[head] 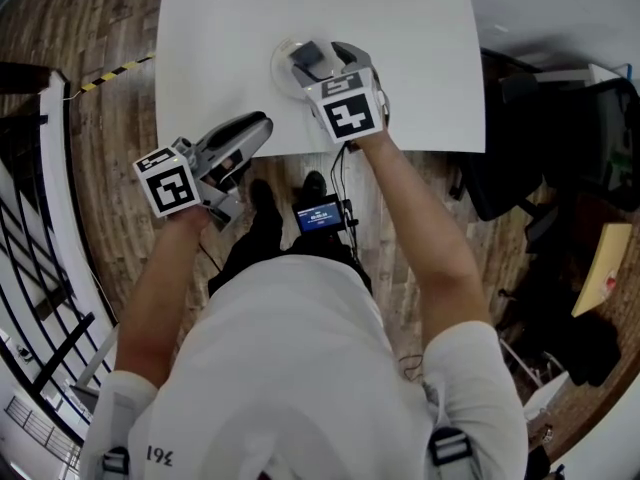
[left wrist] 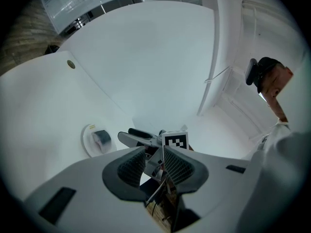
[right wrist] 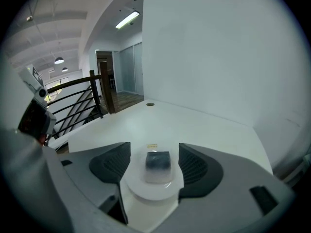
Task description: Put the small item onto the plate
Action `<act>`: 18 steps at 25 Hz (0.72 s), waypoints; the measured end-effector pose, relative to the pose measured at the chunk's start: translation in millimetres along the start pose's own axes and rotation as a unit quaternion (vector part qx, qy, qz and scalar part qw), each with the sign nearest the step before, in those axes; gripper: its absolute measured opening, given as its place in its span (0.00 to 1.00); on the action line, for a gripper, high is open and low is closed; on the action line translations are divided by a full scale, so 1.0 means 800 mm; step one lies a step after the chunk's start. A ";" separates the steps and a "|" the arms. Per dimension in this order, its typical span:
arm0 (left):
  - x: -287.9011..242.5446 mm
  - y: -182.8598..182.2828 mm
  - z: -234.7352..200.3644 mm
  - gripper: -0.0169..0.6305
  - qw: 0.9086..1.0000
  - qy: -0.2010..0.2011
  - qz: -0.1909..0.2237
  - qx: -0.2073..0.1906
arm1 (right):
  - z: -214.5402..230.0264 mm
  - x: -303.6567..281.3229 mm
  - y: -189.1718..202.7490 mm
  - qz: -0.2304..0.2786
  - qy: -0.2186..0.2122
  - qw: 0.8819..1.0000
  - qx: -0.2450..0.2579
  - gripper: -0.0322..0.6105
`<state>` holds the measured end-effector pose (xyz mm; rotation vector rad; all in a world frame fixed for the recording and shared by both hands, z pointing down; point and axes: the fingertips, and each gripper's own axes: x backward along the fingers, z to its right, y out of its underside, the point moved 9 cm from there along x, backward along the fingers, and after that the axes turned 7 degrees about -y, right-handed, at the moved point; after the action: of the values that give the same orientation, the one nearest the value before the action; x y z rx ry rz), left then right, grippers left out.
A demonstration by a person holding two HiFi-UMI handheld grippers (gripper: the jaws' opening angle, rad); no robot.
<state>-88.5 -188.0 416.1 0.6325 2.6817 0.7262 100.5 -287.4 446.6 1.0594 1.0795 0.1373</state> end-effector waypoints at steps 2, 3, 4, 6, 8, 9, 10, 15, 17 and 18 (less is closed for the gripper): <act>0.005 0.000 0.013 0.21 1.000 0.011 0.007 -0.006 | -0.009 0.020 -0.004 0.014 -0.004 1.000 -0.002 0.54; 0.007 -0.001 0.020 0.21 1.000 0.017 0.010 -0.008 | -0.013 0.030 -0.005 0.021 -0.005 1.000 -0.003 0.53; 0.010 -0.001 0.026 0.21 1.000 0.024 0.012 -0.009 | -0.018 0.040 -0.007 0.027 -0.004 1.000 -0.005 0.46; 0.016 -0.001 0.038 0.21 0.999 0.039 0.018 -0.011 | -0.026 0.060 -0.009 0.041 -0.004 0.999 -0.011 0.40; 0.021 -0.001 0.050 0.21 0.998 0.056 0.021 -0.014 | -0.032 0.081 -0.012 0.057 -0.001 0.998 -0.015 0.32; 0.024 -0.001 0.056 0.21 0.998 0.064 0.022 -0.017 | -0.035 0.092 -0.013 0.065 0.003 0.998 -0.014 0.28; 0.027 -0.001 0.063 0.21 0.997 0.071 0.024 -0.019 | -0.037 0.103 -0.013 0.073 0.008 0.997 -0.012 0.23; 0.044 -0.001 0.091 0.07 0.993 0.102 0.047 -0.020 | -0.058 0.152 -0.014 0.099 0.012 0.995 -0.011 0.05; 0.052 -0.003 0.100 0.04 0.992 0.113 0.057 -0.019 | -0.065 0.169 -0.016 0.110 0.013 0.994 -0.004 0.05; 0.055 -0.002 0.105 0.04 0.991 0.118 0.058 -0.022 | -0.069 0.177 -0.017 0.115 0.013 0.993 -0.003 0.05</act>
<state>-94.7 -134.1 338.0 0.7386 2.8502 0.9434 126.0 -180.2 340.7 1.1773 0.9760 0.3397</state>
